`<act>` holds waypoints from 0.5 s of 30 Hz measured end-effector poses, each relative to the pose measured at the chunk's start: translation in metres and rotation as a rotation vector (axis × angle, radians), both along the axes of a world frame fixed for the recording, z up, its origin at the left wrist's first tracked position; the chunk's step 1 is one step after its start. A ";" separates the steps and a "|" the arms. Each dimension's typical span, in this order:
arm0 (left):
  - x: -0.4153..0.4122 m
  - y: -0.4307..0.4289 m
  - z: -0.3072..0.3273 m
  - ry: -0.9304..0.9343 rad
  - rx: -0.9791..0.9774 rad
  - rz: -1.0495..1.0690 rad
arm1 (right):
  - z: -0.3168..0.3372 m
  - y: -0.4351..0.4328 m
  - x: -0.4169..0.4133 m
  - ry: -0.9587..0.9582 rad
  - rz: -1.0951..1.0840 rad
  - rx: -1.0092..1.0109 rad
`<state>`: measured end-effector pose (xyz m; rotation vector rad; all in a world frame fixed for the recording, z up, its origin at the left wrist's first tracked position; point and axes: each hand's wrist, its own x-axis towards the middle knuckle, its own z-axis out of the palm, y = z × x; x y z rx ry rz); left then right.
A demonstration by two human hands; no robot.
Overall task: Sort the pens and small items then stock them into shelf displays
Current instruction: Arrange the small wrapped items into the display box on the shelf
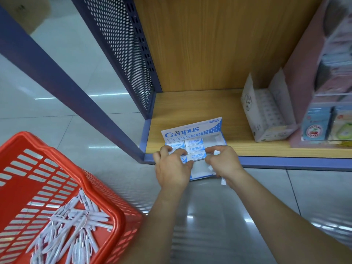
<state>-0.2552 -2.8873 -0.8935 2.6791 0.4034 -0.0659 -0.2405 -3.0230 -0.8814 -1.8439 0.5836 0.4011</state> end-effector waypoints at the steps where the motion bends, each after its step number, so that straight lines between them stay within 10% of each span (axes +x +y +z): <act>1: 0.000 -0.001 0.000 -0.005 0.004 0.001 | 0.001 -0.001 0.000 0.011 0.006 0.013; 15: 0.007 -0.001 0.010 0.081 0.027 -0.023 | 0.017 -0.010 0.001 0.111 -0.197 0.322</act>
